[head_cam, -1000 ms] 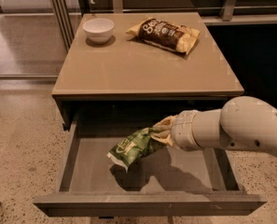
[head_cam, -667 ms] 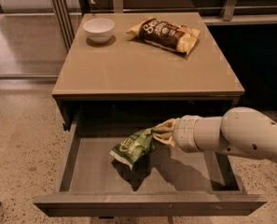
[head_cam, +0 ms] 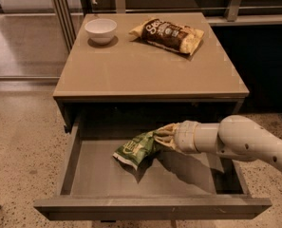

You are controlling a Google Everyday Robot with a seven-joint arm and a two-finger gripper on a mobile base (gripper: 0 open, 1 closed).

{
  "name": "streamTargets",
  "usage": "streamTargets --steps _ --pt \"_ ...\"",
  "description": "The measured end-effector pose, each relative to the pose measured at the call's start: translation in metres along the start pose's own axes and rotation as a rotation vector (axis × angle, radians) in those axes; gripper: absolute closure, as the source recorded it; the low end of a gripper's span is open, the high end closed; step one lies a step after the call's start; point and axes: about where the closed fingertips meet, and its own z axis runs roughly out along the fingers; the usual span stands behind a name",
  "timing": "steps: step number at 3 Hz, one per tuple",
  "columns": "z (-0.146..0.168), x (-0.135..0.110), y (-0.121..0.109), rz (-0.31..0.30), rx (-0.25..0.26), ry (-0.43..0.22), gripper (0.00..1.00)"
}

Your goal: Place green jalapeno chip bag into top drawer

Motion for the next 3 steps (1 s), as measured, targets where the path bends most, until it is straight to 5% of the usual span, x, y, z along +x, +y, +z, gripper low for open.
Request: streamTargets --steps 1,3 --pt "0.0161 0.0228 -0.0010 0.008 -0.033 0.032 1.00" --pt "0.0177 0.0256 -0.0007 0.009 -0.037 0.037 0.59"
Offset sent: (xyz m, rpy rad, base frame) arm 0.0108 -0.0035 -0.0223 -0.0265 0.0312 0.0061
